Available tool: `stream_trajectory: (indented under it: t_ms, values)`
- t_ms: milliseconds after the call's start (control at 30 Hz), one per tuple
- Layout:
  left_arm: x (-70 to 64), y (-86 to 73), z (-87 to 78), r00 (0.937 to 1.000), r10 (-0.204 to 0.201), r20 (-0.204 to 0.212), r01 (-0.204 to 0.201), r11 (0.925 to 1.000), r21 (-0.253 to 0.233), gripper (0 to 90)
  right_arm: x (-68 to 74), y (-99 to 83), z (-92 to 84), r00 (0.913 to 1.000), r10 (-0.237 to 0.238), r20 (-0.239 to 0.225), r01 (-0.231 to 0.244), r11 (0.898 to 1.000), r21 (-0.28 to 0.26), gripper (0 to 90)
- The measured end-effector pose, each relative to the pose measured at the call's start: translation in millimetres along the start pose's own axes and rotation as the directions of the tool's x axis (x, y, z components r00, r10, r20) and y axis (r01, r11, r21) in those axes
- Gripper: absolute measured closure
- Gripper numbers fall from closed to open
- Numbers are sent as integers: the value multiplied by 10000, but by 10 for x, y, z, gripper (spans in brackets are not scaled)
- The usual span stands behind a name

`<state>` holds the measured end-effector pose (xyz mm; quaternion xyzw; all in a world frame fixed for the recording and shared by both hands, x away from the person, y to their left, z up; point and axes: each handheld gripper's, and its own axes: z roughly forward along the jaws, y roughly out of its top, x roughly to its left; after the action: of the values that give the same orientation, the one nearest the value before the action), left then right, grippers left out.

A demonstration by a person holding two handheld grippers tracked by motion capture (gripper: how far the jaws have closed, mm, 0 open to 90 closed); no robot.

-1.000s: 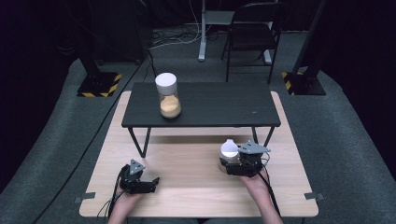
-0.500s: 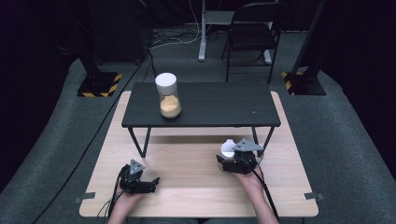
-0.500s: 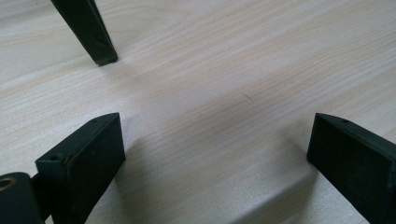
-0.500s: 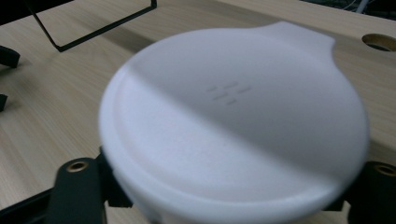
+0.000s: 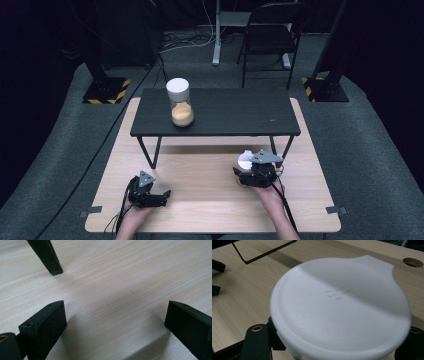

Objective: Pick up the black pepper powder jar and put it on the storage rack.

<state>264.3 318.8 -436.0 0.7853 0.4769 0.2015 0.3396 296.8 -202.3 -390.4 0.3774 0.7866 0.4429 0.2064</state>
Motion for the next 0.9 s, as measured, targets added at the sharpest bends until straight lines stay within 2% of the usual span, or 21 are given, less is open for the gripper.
stream_trajectory:
  t_ms: [167,600,900]
  values:
    - [0,0,0,10000,-2,-3,2,10000,3,33,-36,50,-123,9998,135,-169,-137,9999,-76,294]
    - [-1,0,0,10000,-3,-5,3,10000,0,33,-55,216,-408,9992,46,-400,-56,9996,-266,294]
    - [-2,0,0,10000,-2,-10,2,10000,0,34,-46,332,-525,9986,-74,-523,50,9989,-461,295]
